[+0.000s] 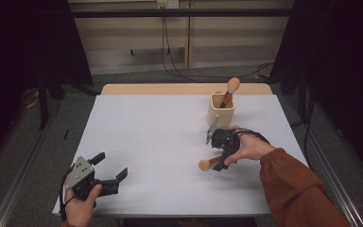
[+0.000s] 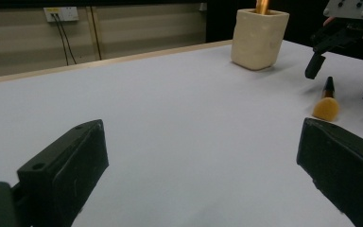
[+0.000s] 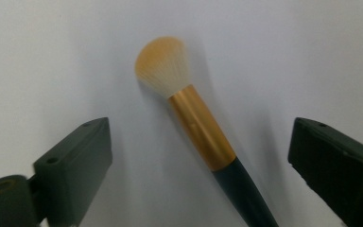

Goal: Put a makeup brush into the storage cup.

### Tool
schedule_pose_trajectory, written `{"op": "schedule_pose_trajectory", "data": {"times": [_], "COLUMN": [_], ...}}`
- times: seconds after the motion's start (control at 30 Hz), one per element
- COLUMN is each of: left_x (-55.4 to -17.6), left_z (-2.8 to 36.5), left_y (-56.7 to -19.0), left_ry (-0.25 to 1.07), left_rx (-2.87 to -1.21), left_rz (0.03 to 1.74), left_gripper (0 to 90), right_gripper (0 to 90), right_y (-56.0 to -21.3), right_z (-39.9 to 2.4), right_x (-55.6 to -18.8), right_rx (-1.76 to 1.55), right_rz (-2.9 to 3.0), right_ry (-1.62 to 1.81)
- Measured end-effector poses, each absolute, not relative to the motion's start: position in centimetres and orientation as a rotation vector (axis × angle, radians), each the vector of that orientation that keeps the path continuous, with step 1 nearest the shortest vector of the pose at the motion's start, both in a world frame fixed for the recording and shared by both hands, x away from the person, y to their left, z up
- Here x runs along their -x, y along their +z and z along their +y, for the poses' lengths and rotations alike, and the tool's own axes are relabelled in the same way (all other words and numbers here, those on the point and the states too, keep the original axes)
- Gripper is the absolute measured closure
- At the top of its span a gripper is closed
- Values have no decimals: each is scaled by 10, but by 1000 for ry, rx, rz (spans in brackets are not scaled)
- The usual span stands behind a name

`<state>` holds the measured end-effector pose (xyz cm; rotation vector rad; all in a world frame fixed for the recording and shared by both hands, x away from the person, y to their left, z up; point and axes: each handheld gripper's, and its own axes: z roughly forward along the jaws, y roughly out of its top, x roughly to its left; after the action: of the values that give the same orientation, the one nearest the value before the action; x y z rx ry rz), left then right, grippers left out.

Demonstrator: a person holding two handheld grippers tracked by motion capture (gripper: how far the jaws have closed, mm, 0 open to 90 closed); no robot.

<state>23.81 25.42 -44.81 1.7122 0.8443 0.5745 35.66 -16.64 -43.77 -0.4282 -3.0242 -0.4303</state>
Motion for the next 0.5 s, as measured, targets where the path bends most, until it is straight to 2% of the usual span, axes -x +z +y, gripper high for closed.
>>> {"op": "schedule_pose_trajectory", "data": {"times": [0.07,0.13,0.2,0.27,0.43,0.5], "left_x": [-238,-238,-239,-239,-239,-239], "left_z": [254,254,255,256,255,255], "left_y": [-448,-448,-449,-449,-449,-449], "left_ry": [573,569,553,562,564,566], "left_rx": [-1707,-1705,-1695,-1694,-1702,-1705], "left_rz": [846,849,855,862,856,854], "left_gripper": [26,26,26,26,26,26], "right_gripper": [112,260,285,361,465,541], "right_y": [-441,-444,-447,-449,-450,-450], "right_z": [-165,-164,-164,-164,-161,-159], "right_x": [-357,-358,-359,-360,-360,-359], "right_rx": [414,400,375,372,337,333], "right_rz": [-3025,-3004,-3010,-3018,-3041,-3069], "right_ry": [-397,-352,-336,-332,-304,-279]}}
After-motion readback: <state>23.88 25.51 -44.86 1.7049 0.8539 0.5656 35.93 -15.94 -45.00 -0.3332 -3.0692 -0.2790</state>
